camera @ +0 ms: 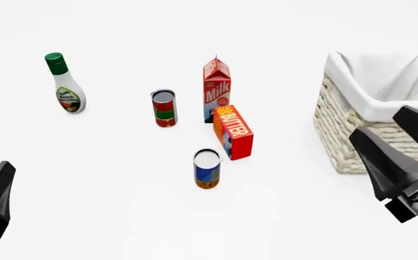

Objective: Pick the alphabet soup and place it in the basket.

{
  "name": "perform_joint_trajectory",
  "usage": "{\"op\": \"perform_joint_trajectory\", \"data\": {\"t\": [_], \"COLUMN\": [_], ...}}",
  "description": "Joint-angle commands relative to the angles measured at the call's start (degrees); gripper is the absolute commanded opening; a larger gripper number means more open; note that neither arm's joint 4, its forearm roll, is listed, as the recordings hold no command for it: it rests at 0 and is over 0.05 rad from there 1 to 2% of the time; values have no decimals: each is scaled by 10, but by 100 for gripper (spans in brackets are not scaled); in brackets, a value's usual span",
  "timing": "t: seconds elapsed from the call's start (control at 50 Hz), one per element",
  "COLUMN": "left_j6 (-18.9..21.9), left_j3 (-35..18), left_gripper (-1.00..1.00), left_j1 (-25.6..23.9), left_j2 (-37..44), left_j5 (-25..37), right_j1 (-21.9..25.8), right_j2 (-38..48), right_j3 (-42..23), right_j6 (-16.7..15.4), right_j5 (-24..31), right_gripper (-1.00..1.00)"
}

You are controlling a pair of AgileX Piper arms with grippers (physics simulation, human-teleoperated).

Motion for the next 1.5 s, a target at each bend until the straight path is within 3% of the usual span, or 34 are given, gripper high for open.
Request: {"op": "perform_joint_trajectory", "data": {"t": [0.02,0.52,0.94,1.5], "left_j6": [0,0,0,0], "left_j3": [0,0,0,0], "left_gripper": [100,100,100,100], "left_j1": [0,0,0,0], "left_j2": [0,0,0,0], "left_j5": [0,0,0,0], "right_j1": [42,118,139,125], "right_j2": [105,330,443,613], "right_j3": [-1,-31,-48,-86], "right_j6": [5,27,45,66], "right_j5": [-98,-279,-360,-450], "right_gripper": [100,100,100,100]}}
